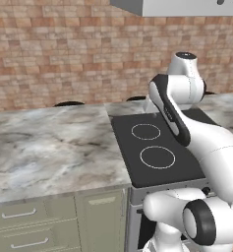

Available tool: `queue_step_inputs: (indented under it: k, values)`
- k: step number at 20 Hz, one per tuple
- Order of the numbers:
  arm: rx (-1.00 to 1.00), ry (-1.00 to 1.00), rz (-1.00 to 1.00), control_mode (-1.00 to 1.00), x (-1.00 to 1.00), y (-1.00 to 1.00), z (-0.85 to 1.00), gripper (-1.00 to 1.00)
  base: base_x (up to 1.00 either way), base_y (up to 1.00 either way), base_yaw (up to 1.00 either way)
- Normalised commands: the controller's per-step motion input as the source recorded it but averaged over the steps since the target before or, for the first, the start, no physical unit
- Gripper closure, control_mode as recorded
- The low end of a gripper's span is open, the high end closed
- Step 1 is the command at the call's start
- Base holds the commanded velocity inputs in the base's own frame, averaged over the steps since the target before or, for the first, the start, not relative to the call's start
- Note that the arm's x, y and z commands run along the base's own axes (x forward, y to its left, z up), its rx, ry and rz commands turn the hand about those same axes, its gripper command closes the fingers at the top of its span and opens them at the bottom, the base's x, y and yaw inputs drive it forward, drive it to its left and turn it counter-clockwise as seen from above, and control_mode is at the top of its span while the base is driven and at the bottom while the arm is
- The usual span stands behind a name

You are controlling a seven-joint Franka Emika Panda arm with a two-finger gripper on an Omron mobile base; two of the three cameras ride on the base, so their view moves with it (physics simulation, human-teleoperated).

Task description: Turn on the front right burner of the stove.

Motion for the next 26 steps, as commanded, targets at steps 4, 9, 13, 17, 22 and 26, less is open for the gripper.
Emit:
queue_step_inputs:
  k: [4,9,13,17,22,26]
  values:
    - [0.0,0.0,0.0,1.0,0.0,0.0,0.0,-1.0,0.0,0.0,0.0]
    - [0.0,0.0,0.0,1.0,0.0,0.0,0.0,-1.0,-0.05,0.0,0.0]
    - [0.0,0.0,0.0,1.0,0.0,0.0,0.0,-1.0,-0.02,0.0,0.0]
    - [0.0,0.0,0.0,1.0,0.0,0.0,0.0,-1.0,0.0,0.0,0.0]
    - [0.0,-0.05,0.0,-1.0,-0.14,-0.22,-0.19,-1.0,0.0,0.0,0.0]
    - [0.03,0.0,0.0,-1.0,-0.41,-0.99,-0.58,-1.0,0.0,0.0,0.0]
